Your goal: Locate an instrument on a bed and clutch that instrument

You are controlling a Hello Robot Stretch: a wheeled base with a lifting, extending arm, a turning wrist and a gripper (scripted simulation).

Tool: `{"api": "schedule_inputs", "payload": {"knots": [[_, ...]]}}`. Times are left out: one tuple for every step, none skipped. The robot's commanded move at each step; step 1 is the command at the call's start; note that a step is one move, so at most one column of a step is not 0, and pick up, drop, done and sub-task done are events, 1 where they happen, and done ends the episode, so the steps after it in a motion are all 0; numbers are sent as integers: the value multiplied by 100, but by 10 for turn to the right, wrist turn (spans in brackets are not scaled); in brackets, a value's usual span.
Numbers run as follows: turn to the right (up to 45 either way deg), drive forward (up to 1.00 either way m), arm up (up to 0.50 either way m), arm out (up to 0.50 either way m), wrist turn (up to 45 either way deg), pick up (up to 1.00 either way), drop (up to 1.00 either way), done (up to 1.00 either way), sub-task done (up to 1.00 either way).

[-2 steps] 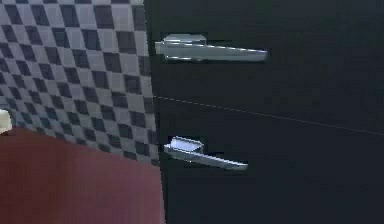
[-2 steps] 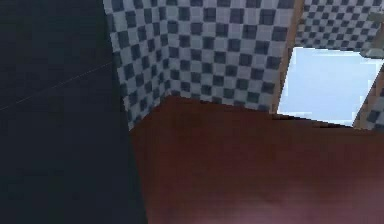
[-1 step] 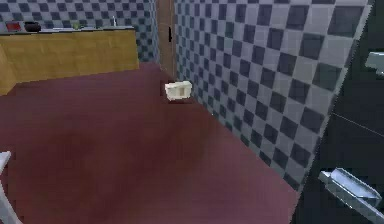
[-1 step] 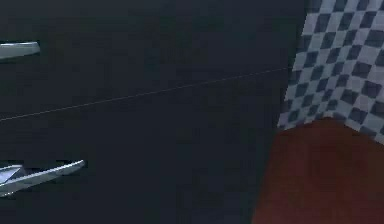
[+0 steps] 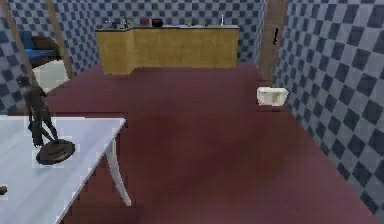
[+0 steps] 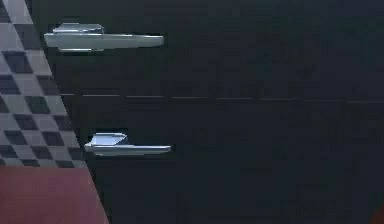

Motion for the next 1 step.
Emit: {"api": "schedule_inputs", "payload": {"knots": [[0,100,0,0,0,0,0,0,0]]}}
